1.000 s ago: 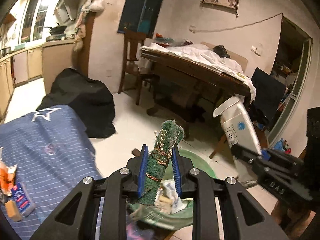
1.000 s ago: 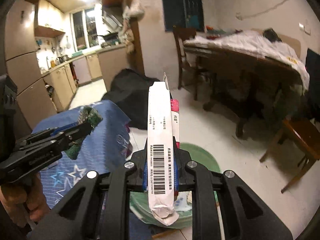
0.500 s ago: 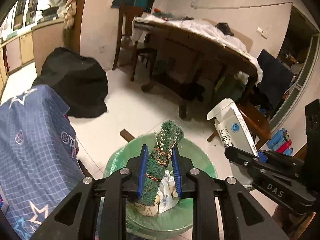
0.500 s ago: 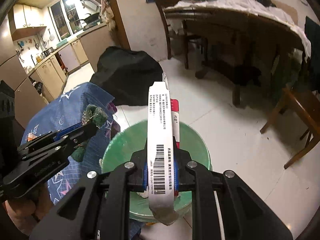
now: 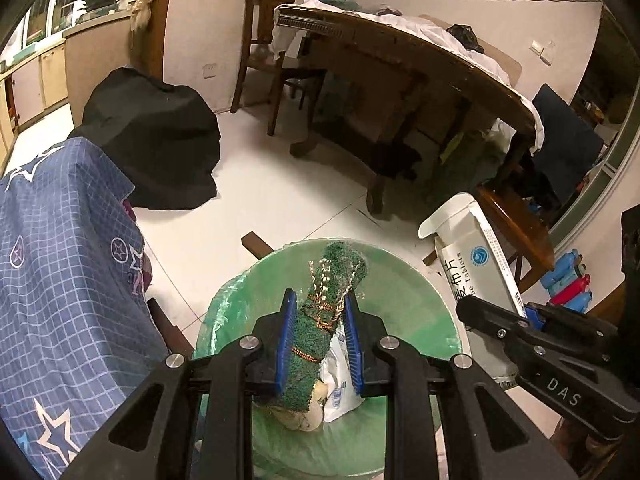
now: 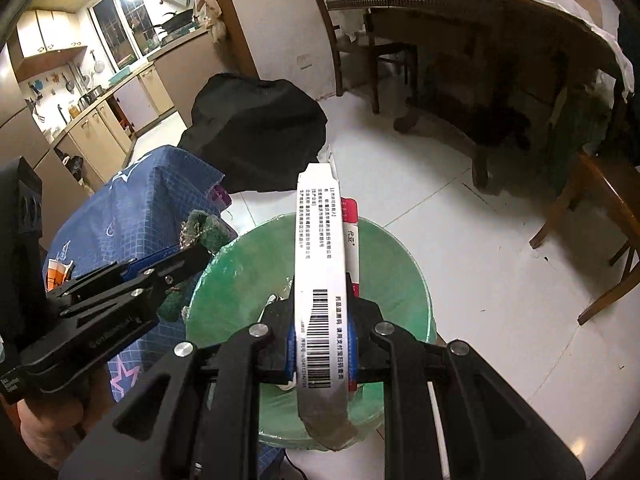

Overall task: Collect trash
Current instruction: 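Carry scrubber and white box over the bin and open both tools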

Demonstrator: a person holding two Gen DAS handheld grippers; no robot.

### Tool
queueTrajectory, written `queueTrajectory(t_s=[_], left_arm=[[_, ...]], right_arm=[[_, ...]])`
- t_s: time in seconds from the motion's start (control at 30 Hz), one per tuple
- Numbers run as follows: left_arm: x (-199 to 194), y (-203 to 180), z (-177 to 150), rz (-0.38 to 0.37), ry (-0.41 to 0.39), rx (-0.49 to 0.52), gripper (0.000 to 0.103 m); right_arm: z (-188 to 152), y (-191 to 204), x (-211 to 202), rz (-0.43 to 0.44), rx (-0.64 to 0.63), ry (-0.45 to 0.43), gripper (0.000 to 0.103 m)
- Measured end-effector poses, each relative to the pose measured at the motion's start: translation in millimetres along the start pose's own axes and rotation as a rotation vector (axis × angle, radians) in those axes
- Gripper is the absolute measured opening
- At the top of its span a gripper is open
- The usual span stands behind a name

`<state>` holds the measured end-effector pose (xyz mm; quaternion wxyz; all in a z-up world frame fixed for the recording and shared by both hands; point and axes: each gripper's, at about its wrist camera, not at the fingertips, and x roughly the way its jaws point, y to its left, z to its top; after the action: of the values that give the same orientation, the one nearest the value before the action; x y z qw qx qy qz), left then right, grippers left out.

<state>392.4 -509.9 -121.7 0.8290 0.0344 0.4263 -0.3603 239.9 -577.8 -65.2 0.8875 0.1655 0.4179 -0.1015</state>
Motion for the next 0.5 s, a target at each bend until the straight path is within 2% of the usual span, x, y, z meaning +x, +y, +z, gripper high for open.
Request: queueTrajectory(t_s=[0.43, 0.5], left_arm=[[13.1, 8.2, 5.3, 0.004, 0.015, -0.011, 0.024], [13.5, 9.1, 5.5, 0.008, 0.019, -0.015, 0.035]], right_arm=[[3.3, -1.5, 10.8, 0.005, -0.010, 0.022, 0.017], [3.6, 1.1, 10.7, 0.003, -0.017, 0.023, 0.017]])
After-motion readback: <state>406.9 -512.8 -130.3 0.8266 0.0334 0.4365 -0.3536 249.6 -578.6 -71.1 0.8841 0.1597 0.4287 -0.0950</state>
